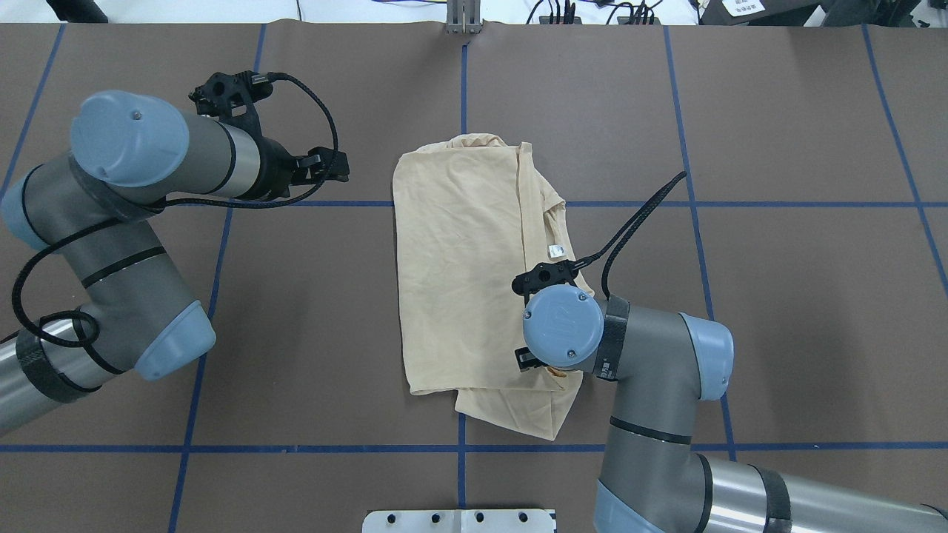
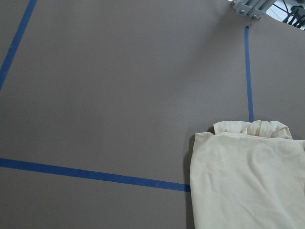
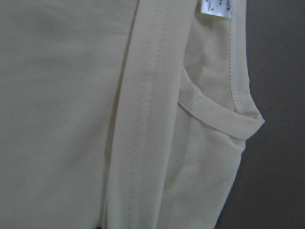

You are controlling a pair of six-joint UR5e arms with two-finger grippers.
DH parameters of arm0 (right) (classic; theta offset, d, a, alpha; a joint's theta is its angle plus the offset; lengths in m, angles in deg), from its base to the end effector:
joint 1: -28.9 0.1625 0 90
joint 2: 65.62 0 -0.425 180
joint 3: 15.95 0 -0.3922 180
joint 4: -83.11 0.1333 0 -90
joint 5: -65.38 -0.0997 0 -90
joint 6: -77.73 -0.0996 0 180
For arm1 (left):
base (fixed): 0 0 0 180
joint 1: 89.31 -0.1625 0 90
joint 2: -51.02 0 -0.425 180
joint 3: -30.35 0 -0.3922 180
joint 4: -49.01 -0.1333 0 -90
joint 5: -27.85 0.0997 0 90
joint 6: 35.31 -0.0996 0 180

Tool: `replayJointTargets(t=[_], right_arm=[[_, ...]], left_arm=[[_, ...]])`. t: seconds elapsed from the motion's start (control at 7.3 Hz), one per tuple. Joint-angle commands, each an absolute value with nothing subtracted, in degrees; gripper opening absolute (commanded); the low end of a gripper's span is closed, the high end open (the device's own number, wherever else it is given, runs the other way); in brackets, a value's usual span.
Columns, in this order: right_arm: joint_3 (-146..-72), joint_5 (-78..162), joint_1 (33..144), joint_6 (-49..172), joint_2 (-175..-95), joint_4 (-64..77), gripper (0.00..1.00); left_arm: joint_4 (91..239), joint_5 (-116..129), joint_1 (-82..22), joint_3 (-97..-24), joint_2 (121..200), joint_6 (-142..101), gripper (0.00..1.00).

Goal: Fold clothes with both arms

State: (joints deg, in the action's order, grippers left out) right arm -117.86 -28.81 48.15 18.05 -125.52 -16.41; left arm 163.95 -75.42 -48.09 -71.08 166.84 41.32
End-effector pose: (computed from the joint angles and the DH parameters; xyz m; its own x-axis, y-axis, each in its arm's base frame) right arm -0.5646 -0.3306 0.2979 0.8347 -0.2418 0.4948 0.1502 0.9643 0.2180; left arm 0.4008 -0.4979 0.2647 0.4544 -0.0989 -0.8853 0.3943 0.9135 0.1003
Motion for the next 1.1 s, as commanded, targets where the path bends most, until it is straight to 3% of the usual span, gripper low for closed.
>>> replayJointTargets(t=[0.0, 0.96], right_arm=[[-117.8, -29.0, 48.3, 18.1, -126.1, -16.4, 1.0], [-118.8, -30.1, 50.9, 20.9, -128.6, -15.9, 1.0]], left_arm=[[164.0, -75.4, -48.4, -70.8, 167.1, 41.5, 1.0], [163.9, -75.3, -49.3, -70.0, 168.3, 41.7, 1.0]])
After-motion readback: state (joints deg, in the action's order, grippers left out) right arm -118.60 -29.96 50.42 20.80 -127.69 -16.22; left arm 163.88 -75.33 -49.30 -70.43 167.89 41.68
